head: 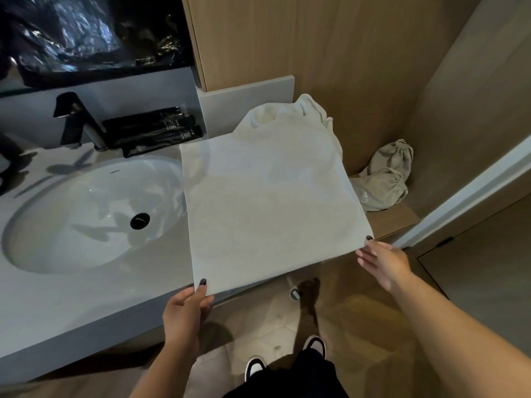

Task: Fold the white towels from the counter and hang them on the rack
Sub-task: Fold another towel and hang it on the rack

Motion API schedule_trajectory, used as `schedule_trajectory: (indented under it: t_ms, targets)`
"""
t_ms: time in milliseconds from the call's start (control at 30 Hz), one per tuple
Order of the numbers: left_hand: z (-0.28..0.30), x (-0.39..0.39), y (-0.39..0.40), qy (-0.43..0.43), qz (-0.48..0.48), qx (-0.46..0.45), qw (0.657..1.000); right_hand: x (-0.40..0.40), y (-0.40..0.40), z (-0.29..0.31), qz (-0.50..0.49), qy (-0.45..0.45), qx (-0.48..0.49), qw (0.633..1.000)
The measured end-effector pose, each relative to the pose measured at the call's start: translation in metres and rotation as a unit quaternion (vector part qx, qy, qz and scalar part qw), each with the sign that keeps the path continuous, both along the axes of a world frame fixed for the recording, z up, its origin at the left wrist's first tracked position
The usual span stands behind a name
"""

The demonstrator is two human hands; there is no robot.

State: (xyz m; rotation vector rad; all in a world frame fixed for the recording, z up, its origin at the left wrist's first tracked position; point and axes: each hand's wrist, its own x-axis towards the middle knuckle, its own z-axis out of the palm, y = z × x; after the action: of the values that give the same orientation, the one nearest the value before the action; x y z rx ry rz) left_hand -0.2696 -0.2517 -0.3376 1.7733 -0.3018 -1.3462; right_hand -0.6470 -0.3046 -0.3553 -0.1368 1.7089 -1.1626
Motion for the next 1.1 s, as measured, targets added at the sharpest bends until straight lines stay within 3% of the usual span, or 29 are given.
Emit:
schedule_trajectory:
  t_ms: [133, 200, 300, 400, 700, 1000, 1100]
  targets:
    - [0.0, -0.013, 0.002, 0.22, 0.041, 0.005, 0.975, 0.076, 0.022, -0.01, -0.001, -0.175, 0.006, 0.985]
    - [0.0, -0.023, 0.0, 0.279, 0.048, 0.0, 0.959, 0.124, 0.027, -0.016, 0.016, -0.261, 0.004, 0.965]
    - [-0.001, -0.035, -0.004, 0.281, 0.059, 0.0, 0.958, 0.187, 0.029, -0.018, 0.019, -0.363, -0.022, 0.931]
    - [-0.004, -0.041, -0.008, 0.247, 0.076, -0.011, 0.966, 0.218, 0.025, -0.01, -0.007, -0.401, -0.055, 0.914]
    - [0.002, -0.029, -0.003, 0.197, 0.096, -0.012, 0.976, 0.16, 0.013, 0.001, -0.081, -0.336, -0.079, 0.935]
    - [0.011, -0.005, -0.004, 0.158, 0.118, -0.008, 0.98, 0.081, 0.009, 0.029, -0.182, -0.175, -0.058, 0.966]
    - [0.02, -0.001, -0.005, 0.143, 0.12, -0.023, 0.982, 0.064, 0.013, 0.036, -0.168, -0.115, -0.066, 0.977]
